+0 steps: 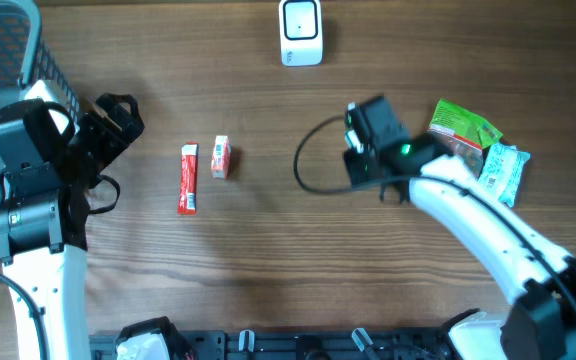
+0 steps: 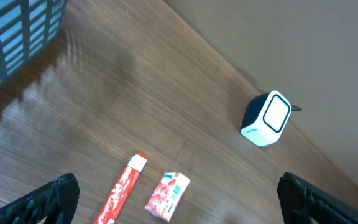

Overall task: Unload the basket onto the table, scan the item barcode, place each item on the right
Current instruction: 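Raise the box up to the white scanner with the right gripper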

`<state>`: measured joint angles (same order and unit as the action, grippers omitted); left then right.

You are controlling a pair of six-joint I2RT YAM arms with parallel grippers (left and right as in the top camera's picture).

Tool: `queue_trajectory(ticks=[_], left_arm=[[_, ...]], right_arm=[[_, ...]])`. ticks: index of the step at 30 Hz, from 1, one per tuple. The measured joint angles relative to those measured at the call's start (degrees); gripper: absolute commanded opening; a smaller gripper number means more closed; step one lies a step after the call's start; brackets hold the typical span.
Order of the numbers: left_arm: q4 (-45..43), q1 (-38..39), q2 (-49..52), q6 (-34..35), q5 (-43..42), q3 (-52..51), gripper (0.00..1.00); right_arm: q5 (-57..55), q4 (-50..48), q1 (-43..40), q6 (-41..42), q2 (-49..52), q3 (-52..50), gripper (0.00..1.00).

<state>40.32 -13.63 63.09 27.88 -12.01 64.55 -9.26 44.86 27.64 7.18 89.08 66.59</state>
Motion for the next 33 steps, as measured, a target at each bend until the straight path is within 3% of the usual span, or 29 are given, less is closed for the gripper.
queue_trajectory(ticks=[5, 6, 10, 19, 26, 33], left_arm=[[0.02, 0.00, 0.00, 0.00, -0.04, 0.00, 1.00], [0.00, 0.00, 0.00, 0.00, -0.04, 0.00, 1.00], [0.02, 0.00, 0.00, 0.00, -0.04, 0.00, 1.00], [0.02, 0.00, 0.00, 0.02, -0.04, 0.00, 1.00], [0.02, 0.00, 0.00, 0.00, -0.02, 0.00, 1.00], [0.00, 0.00, 0.00, 0.00, -0.04, 0.00, 1.00]], right_arm=[[-2.99, 13.86, -0.07, -3.02, 2.01, 25.77, 0.30], [-3.54, 15.82, -0.11, -3.87, 3.39, 31.28, 0.27], [-5.03, 17.64, -0.11, -7.89, 11.98, 48.09, 0.25], [-14.60, 0.11, -0.09, -22.18, 32.26, 49.90, 0.19], [-26.51, -16.57, 0.09, -31.93, 40.39, 49.83, 0.18], [-37.20, -34.71, 2.75, -49.35, 47.08, 49.81, 0.17]])
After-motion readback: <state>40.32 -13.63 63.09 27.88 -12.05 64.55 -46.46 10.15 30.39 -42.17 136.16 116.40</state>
